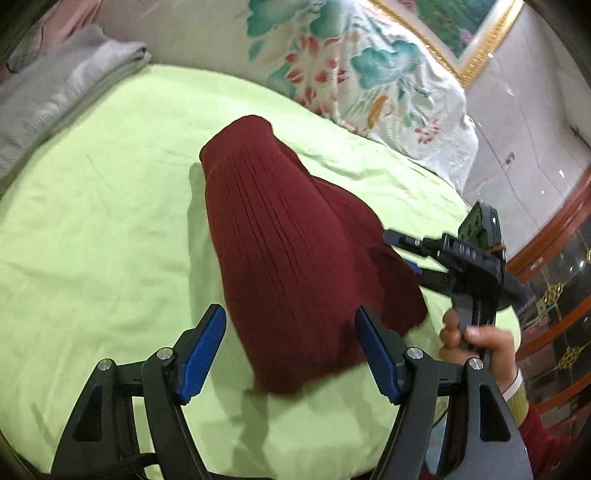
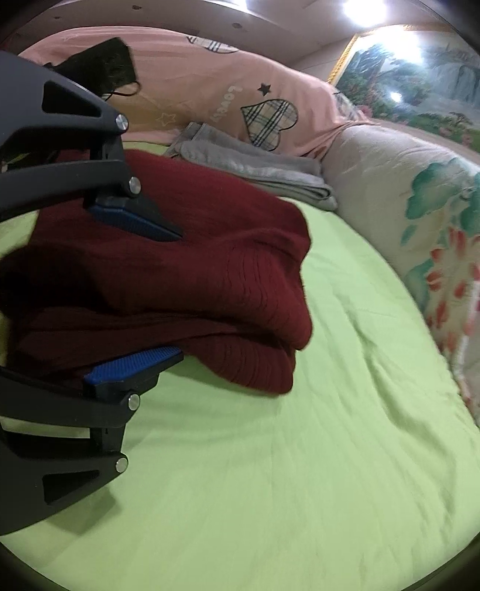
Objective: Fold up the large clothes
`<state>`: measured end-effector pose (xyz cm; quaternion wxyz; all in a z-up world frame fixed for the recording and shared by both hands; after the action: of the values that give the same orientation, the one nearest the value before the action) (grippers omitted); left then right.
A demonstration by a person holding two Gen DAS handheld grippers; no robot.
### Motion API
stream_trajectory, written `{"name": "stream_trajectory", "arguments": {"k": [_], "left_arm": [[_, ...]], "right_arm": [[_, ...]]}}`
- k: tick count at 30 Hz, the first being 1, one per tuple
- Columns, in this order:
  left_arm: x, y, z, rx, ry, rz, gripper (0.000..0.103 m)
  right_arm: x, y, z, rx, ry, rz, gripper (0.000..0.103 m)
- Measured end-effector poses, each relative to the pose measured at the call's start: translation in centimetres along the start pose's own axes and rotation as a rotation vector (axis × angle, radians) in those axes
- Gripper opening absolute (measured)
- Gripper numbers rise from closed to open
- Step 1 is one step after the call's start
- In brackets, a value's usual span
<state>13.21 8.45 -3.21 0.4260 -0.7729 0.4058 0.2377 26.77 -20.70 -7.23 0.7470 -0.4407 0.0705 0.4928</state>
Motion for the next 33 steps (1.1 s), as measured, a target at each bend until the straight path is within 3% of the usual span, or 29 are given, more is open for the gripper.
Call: {"name": "stream_trajectory", "arguments": {"k": [5,10,14,15,17,18,19,20,21,24,27,30,33], "left_arm": [[-0.1,3.2,-1.8,0.098,-0.094,-0.03,0.072],[2.1,3.4,-1.8,0.108,-0.183,-0.062,0.065],[3.0,3.3,-2.2,0.205,-0.352,-0.143,0.062],[2.9,3.5,-2.4,0.227,-0.374,-0.166,0.06],[2.9,4.0,-3.1,0.282,-0.386,-0.189,0.042],[3.1,4.2,-3.4,0.302,-0.384,-0.184,0.03],[3.6,4.6,-3.8,0.344,-0.411,-0.187,0.027],[3.8,4.8,-4.2,0.379,-0.433,-0.197,0.024],[3.9,5.1,-4.4,0.401,-0.446,-0.201,0.02],[3.5,5.7,-5.5,0.504,-0.492,-0.234,0.015],[4.9,6.9,-6.0,0.619,-0.578,-0.238,0.015],[4.9,7.0,-5.5,0.576,-0.545,-0.221,0.015],[2.4,6.3,-5.0,0.504,-0.387,-0.156,0.021]], "right_arm": [[-2.8,1.1,1.1,-0.006,-0.001,-0.063,0.06],[-2.2,2.0,2.7,-0.074,0.039,-0.033,0.06],[-1.3,2.2,2.5,-0.068,0.038,-0.011,0.06],[-1.2,2.2,2.6,-0.07,0.035,-0.013,0.06],[-0.7,2.1,2.6,-0.076,0.035,-0.006,0.06],[-0.4,2.2,2.7,-0.084,0.035,0.004,0.055],[0.2,2.2,2.8,-0.095,0.038,0.022,0.047],[0.6,2.3,2.8,-0.101,0.047,0.037,0.021],[0.9,2.3,2.6,-0.099,0.053,0.048,0.008],[-0.1,1.8,1.8,-0.092,0.053,0.026,0.007],[0.0,1.7,1.0,-0.096,0.073,0.064,0.007],[1.4,2.4,0.6,-0.104,0.084,0.12,0.01],[0.5,2.4,0.5,-0.076,0.076,0.094,0.019]]}}
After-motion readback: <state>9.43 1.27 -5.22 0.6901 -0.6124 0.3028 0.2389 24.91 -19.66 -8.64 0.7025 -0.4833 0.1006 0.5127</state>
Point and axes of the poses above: each gripper's, at about its wrist camera, not at the fingertips, and x roughly the way its jaws point, z to its left, y to its underside, the point moved 3 cm from there along x, roughly the way its jaws point, and after that the axes turned 14 degrees about -x, right-handed, at the moved point
